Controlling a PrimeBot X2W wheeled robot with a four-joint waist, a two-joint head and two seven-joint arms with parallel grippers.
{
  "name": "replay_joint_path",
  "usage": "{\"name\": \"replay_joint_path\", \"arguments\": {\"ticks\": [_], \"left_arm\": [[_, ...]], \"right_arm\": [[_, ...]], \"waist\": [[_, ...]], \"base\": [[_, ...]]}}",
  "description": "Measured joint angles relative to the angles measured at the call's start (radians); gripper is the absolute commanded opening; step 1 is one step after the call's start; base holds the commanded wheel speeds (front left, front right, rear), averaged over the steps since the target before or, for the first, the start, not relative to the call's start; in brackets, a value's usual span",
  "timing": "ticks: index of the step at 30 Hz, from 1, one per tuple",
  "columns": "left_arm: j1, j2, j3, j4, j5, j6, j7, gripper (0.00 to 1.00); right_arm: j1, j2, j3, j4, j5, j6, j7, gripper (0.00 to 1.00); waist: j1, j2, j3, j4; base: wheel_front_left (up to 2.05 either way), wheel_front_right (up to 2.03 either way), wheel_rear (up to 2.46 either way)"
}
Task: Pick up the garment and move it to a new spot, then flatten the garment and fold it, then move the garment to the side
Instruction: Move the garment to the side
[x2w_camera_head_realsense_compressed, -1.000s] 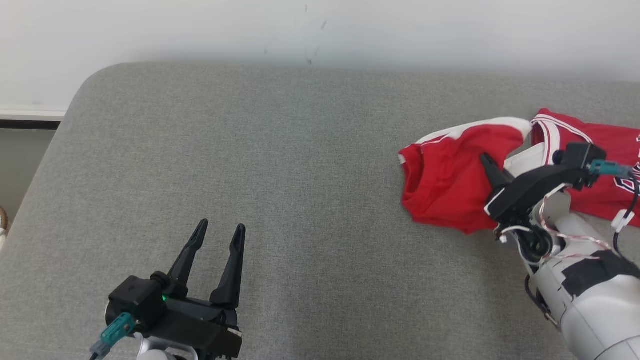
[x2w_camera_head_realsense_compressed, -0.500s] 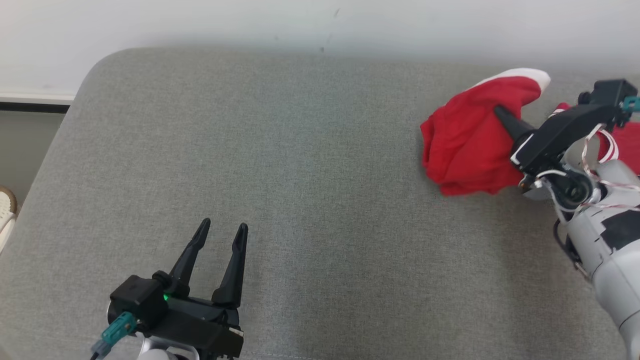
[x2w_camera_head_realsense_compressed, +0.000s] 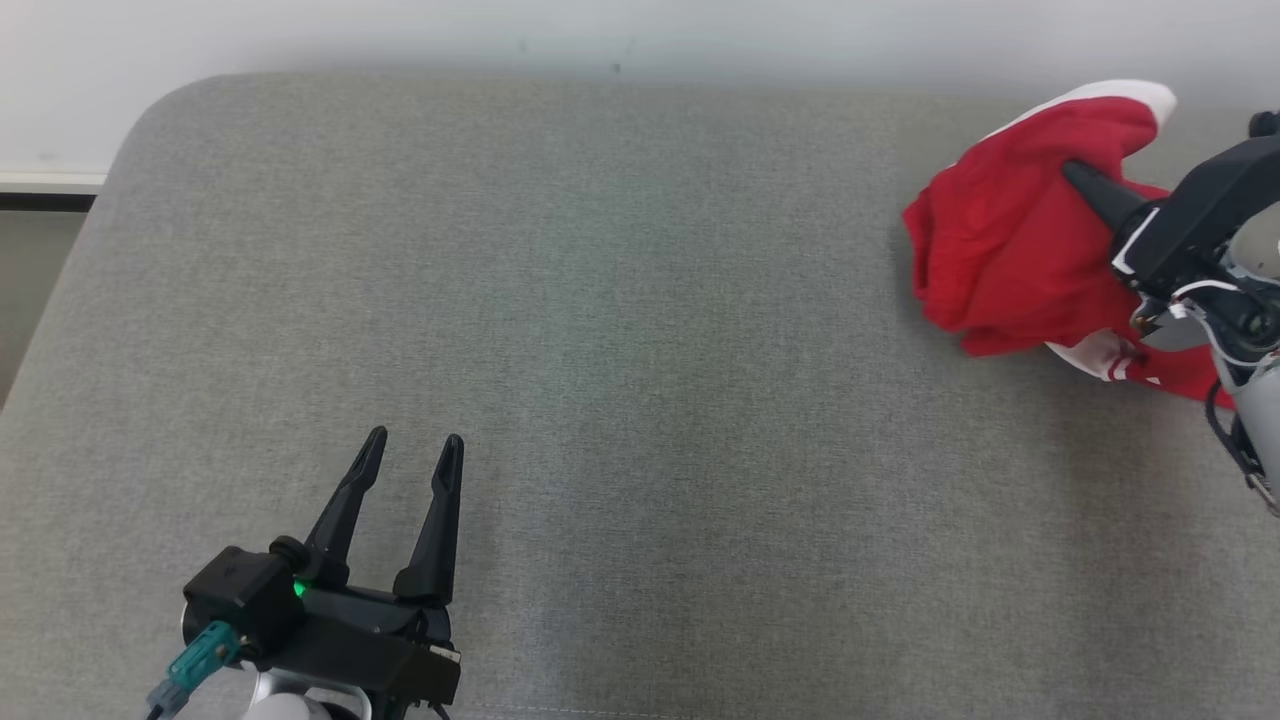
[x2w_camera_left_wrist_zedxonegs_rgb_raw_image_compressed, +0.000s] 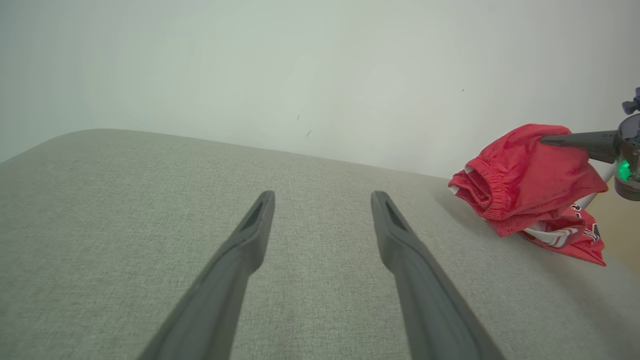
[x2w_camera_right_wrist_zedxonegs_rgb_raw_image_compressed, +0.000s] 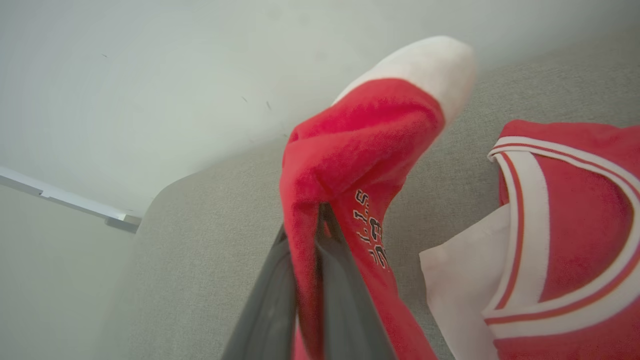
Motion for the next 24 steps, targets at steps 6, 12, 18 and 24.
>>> {"name": "replay_joint_path", "arguments": {"ticks": [6,12,18,24], "left_arm": [[0.000,0.003,0.004,-0.011,0.000,0.000,0.000,1.00],[0.000,0.013,0.005,-0.033,0.000,0.000,0.000,1.00],[-0.001,0.019,0.005,-0.051,0.001,0.000,0.000,1.00],[-0.028,0.025,0.003,-0.066,0.002,0.000,0.000,1.00]], "right_arm": [[-0.001,-0.060,0.017,-0.031,-0.004,0.000,0.023,0.00],[0.000,-0.106,0.029,-0.082,-0.002,0.000,0.057,0.00],[-0.006,-0.159,0.017,-0.115,0.006,0.000,0.063,0.00],[-0.068,-0.216,0.006,-0.136,0.008,0.000,0.064,0.00]], "waist": [[0.0000,0.0000,0.013,-0.029],[0.0000,0.0000,0.041,-0.050],[0.0000,0.0000,0.085,-0.067],[0.0001,0.0000,0.139,-0.080]], "base": [[0.00,0.00,0.00],[0.00,0.00,0.00],[0.00,0.00,0.00],[0.00,0.00,0.00]]}}
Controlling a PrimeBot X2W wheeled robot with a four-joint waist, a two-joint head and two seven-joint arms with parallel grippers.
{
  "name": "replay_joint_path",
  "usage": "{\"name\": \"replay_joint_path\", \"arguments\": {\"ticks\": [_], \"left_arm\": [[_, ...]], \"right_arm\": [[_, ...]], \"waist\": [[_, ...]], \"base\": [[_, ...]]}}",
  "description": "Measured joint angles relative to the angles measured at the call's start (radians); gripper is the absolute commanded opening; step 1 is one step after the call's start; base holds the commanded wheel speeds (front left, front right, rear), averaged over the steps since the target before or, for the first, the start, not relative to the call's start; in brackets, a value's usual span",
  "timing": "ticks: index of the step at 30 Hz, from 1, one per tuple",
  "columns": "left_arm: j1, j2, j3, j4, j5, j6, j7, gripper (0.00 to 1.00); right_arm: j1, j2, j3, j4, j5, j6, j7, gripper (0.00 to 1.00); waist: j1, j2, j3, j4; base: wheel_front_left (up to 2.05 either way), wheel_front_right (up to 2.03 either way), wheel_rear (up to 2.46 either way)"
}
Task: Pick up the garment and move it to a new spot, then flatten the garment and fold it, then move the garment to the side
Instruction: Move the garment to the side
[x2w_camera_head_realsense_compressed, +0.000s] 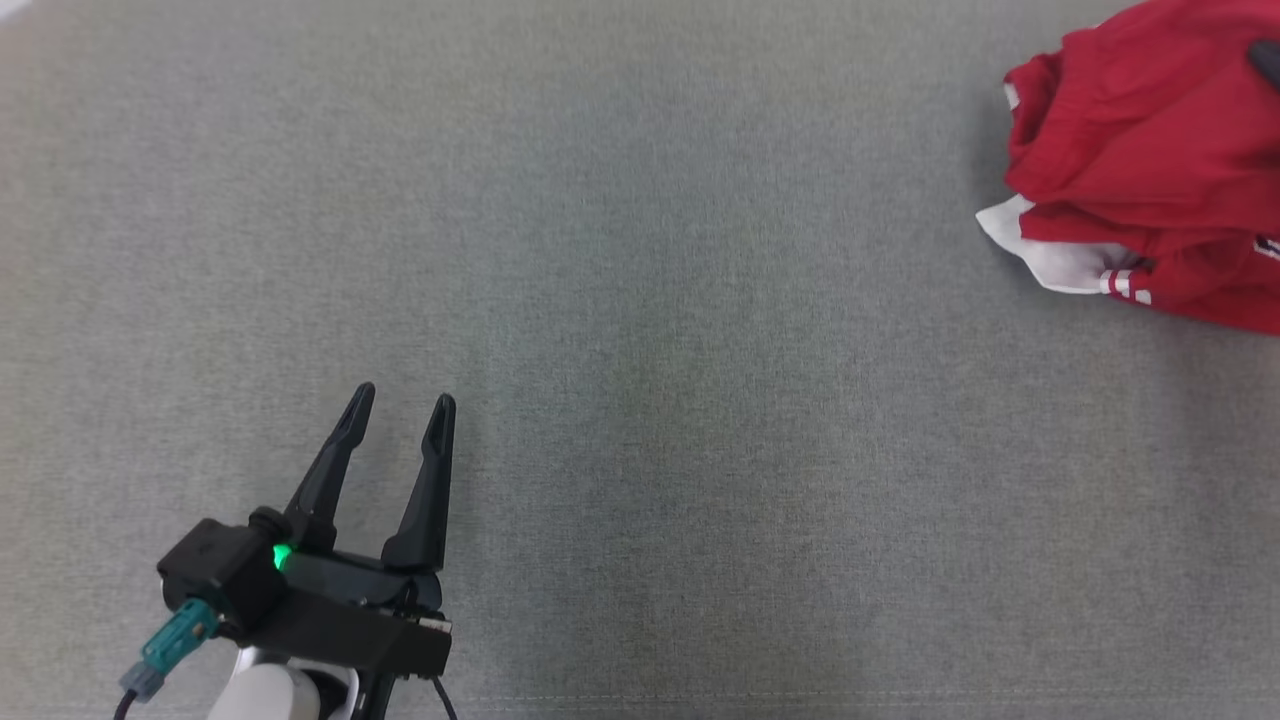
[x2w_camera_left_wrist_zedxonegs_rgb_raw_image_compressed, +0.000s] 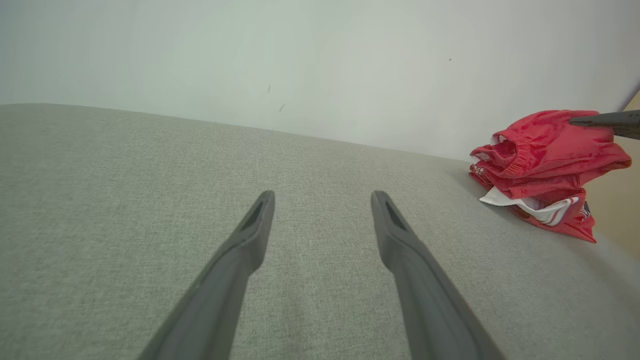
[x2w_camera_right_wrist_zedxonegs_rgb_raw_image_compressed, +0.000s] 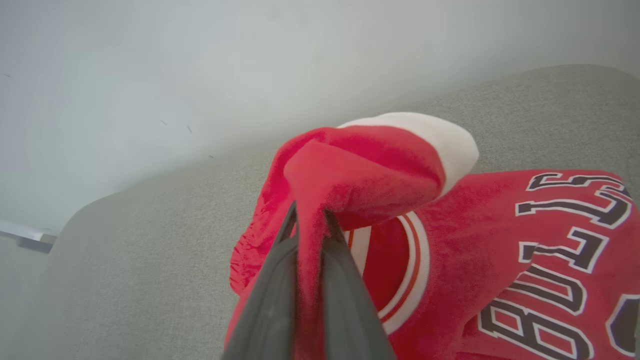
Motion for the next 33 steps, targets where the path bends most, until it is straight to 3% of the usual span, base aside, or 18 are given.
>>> {"name": "replay_joint_path", "arguments": {"ticks": [13,19,24,33], "left_arm": [[-0.053,-0.001,-0.010,0.011,0.000,0.000,-0.001,1.00],[-0.054,-0.001,-0.008,0.024,0.000,0.000,-0.001,1.00],[-0.056,-0.002,-0.010,0.032,0.000,0.000,-0.001,1.00],[-0.080,-0.008,-0.030,0.034,0.000,0.000,-0.001,1.00]], "right_arm": [[0.003,-0.115,0.078,-0.037,-0.046,0.000,0.013,0.00],[0.031,-0.140,0.115,-0.042,-0.063,0.000,-0.007,0.00],[0.024,-0.143,0.115,-0.069,-0.076,0.000,-0.094,0.00],[0.022,-0.226,0.180,-0.082,-0.183,0.002,-0.237,0.00]], "waist": [[0.0000,0.0000,0.084,-0.001],[0.0000,0.0001,0.091,0.000],[0.0000,0.0000,0.087,-0.005],[-0.0002,-0.0001,0.095,0.009]], "base": [[0.00,0.00,0.00],[0.00,0.00,0.00],[0.00,0.00,0.00],[0.00,0.00,0.00]]}}
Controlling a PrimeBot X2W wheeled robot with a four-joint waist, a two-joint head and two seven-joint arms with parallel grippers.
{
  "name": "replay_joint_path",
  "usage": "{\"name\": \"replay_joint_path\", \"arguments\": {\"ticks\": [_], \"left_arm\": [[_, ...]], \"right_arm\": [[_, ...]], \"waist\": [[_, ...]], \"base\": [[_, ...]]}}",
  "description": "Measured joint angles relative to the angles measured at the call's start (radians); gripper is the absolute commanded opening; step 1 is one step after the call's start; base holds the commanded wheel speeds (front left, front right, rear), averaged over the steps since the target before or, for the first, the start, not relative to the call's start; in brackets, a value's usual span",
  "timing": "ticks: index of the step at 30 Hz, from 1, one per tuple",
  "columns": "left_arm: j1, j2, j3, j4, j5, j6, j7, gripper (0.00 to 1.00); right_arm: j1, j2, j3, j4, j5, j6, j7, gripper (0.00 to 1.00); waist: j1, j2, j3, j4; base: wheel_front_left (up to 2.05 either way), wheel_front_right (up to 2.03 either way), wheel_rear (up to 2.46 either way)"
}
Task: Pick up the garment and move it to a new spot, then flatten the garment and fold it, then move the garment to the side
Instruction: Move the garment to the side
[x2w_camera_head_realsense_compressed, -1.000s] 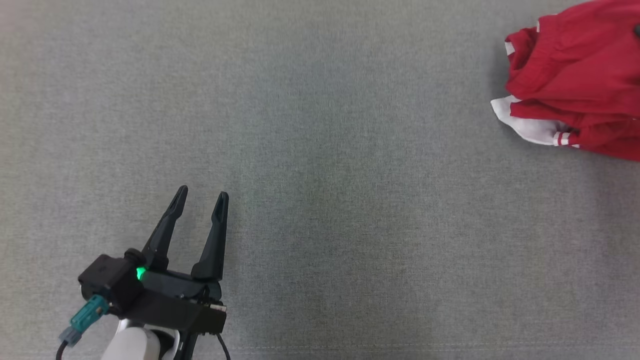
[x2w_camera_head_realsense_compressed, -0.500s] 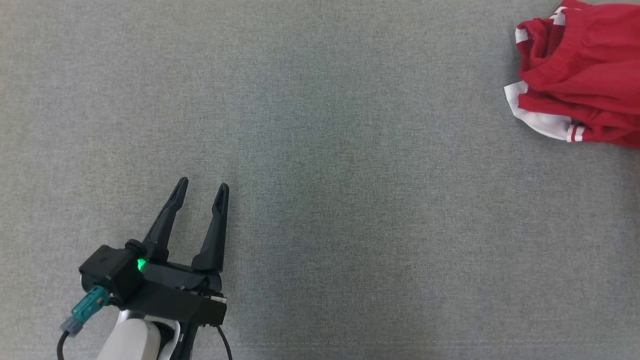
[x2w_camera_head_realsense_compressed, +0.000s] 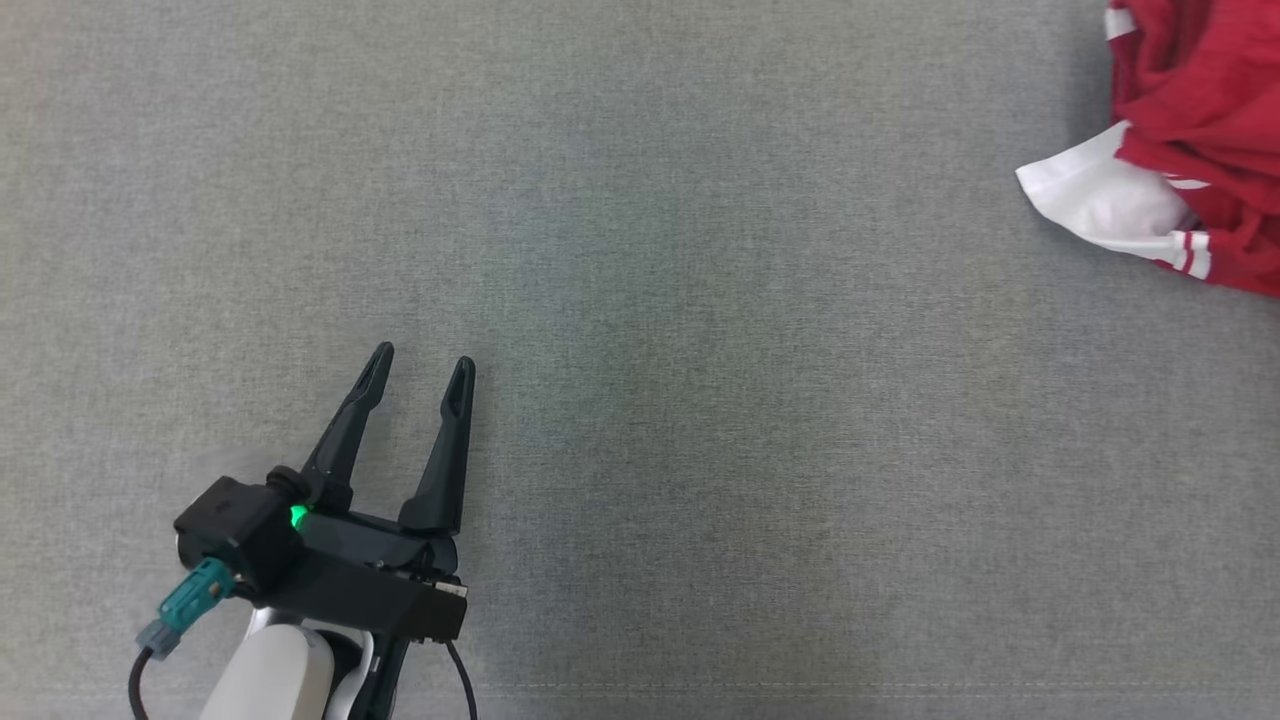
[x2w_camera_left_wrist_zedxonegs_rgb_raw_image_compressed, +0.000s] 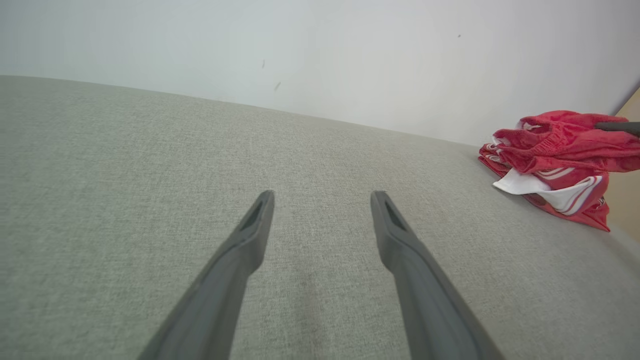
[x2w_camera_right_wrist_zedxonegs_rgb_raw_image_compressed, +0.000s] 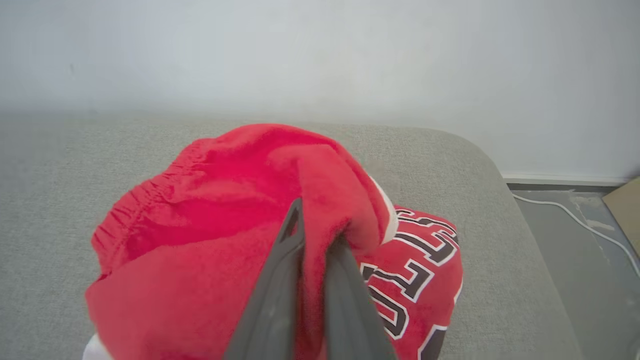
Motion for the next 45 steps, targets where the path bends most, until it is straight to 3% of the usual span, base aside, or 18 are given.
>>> {"name": "replay_joint_path", "arguments": {"ticks": [5,9,10,12,13,15,16,27,33,40,45], "left_arm": [[0.000,0.000,0.006,0.005,0.000,0.000,0.000,1.00],[0.000,-0.001,0.006,0.010,0.000,-0.001,0.000,1.00],[0.000,-0.001,0.006,0.012,0.000,-0.001,0.000,1.00],[-0.001,-0.001,0.006,0.015,0.000,-0.001,0.000,1.00],[-0.002,-0.001,0.007,0.017,0.000,-0.001,0.000,1.00],[-0.005,-0.002,0.008,0.022,0.000,-0.001,0.000,1.00],[-0.008,-0.002,0.011,0.025,0.000,-0.001,0.000,1.00],[-0.010,-0.009,0.018,0.054,-0.002,-0.001,0.000,1.00],[-0.008,-0.011,0.033,0.069,-0.002,-0.001,0.000,1.00],[0.030,-0.009,0.057,0.079,-0.002,-0.001,0.000,1.00],[0.063,-0.009,0.067,0.078,-0.002,-0.001,0.000,1.00]], "right_arm": [[0.028,0.014,0.006,0.113,-0.033,0.000,-0.044,0.00],[0.066,0.049,0.006,0.166,-0.035,-0.028,-0.077,0.00],[0.078,0.060,0.006,0.178,-0.027,-0.028,-0.084,0.06],[0.100,0.084,0.004,0.198,-0.013,-0.028,-0.095,0.46],[0.108,0.097,0.002,0.209,-0.006,-0.026,-0.105,0.46],[0.111,0.109,0.001,0.222,-0.001,-0.024,-0.110,0.97],[0.112,0.121,0.000,0.232,0.003,-0.024,-0.119,1.00],[0.134,0.200,-0.051,0.316,0.042,-0.021,-0.255,1.00],[0.179,0.226,-0.049,0.316,0.034,-0.048,-0.344,1.00],[0.239,0.253,-0.046,0.249,0.012,-0.050,-0.464,1.00],[0.311,0.270,-0.043,0.165,-0.003,-0.050,-0.486,1.00]], "waist": [[0.0000,0.0001,0.005,0.008],[0.0000,0.0000,0.002,0.010],[0.0000,0.0000,0.001,0.010],[0.0000,0.0000,-0.001,0.010],[0.0000,0.0000,-0.003,0.010],[0.0000,0.0000,-0.004,0.009],[0.0000,0.0001,-0.007,0.009],[0.0000,0.0000,-0.066,-0.004],[0.0000,0.0000,-0.118,-0.016],[-0.0001,0.0000,-0.194,-0.037],[-0.0001,0.0000,-0.252,-0.056]], "base": [[0.00,0.00,0.00],[0.00,0.00,0.00],[0.00,0.00,0.00],[0.00,0.00,0.00],[0.00,0.00,0.00],[0.00,0.00,0.00],[0.00,0.00,0.00],[0.00,0.00,0.00],[0.00,0.00,0.00],[0.00,0.00,0.00],[0.00,0.00,0.00]]}}
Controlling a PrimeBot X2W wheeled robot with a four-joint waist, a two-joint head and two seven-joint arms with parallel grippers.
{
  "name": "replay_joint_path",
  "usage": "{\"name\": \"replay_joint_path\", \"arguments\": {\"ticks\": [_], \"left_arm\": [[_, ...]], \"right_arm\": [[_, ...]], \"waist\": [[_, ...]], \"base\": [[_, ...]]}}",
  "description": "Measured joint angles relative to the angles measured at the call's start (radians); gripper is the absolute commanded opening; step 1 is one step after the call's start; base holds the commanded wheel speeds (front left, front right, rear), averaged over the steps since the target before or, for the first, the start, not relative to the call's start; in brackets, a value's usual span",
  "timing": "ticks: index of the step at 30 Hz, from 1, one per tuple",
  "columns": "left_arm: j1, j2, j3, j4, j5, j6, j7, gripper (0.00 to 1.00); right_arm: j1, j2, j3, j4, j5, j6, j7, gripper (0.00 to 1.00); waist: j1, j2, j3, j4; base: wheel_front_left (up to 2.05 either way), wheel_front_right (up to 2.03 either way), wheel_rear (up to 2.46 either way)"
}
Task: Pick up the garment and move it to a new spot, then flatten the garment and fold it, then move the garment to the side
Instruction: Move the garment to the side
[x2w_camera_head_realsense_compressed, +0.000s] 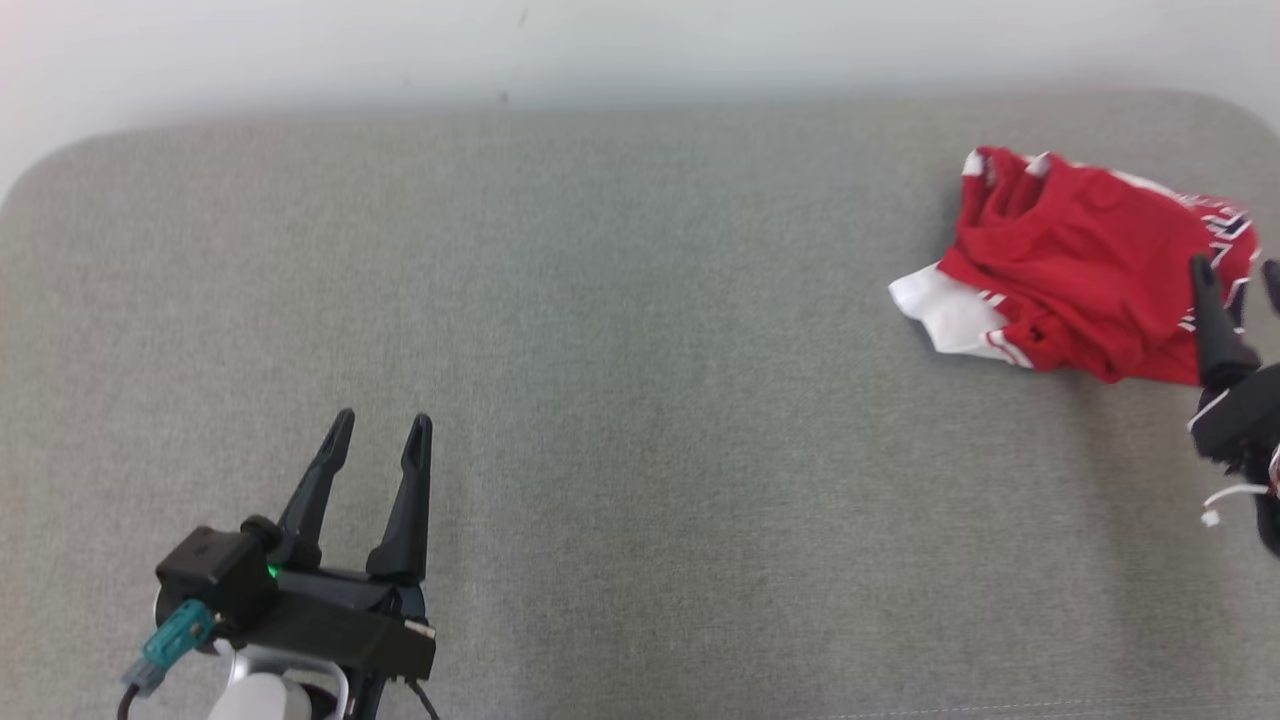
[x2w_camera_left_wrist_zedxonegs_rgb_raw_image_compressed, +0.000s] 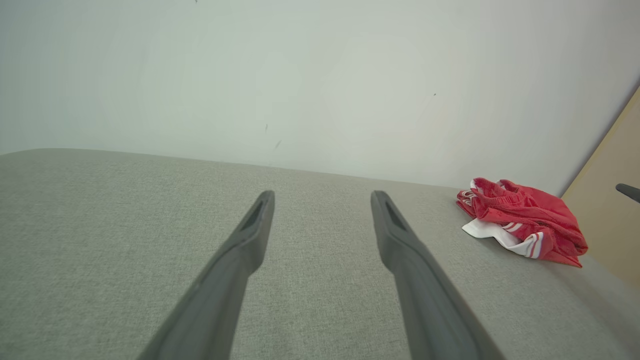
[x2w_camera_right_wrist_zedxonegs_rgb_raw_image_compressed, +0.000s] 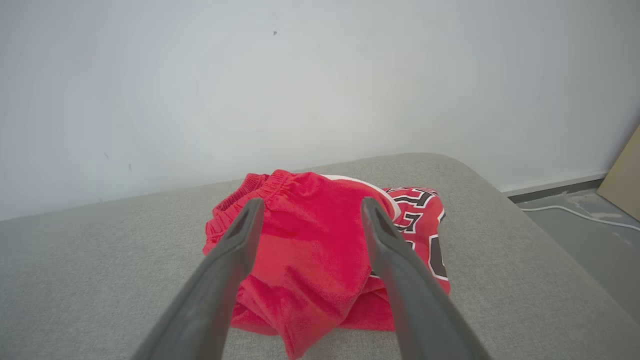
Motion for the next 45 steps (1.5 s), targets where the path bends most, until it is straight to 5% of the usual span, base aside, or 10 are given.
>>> {"name": "replay_joint_path", "arguments": {"ticks": [12,26,45], "left_arm": [[0.085,-0.008,0.044,-0.019,0.000,0.011,0.000,1.00],[0.169,-0.023,0.081,-0.048,0.021,0.056,0.000,1.00],[0.174,-0.022,0.092,-0.040,0.078,0.073,0.000,1.00]], "right_arm": [[0.239,0.007,-0.052,-0.292,-0.032,-0.053,-0.001,1.00],[0.536,0.017,-0.177,-0.633,-0.146,-0.166,-0.001,1.00],[0.703,0.066,-0.294,-0.793,-0.263,-0.180,-0.001,1.00]], "waist": [[-0.0001,0.0000,-0.119,-0.039],[0.0000,0.0000,-0.192,-0.058],[0.0002,0.0001,-0.185,-0.039]], "base": [[0.00,0.00,0.00],[0.00,0.00,0.00],[0.00,0.00,0.00]]}}
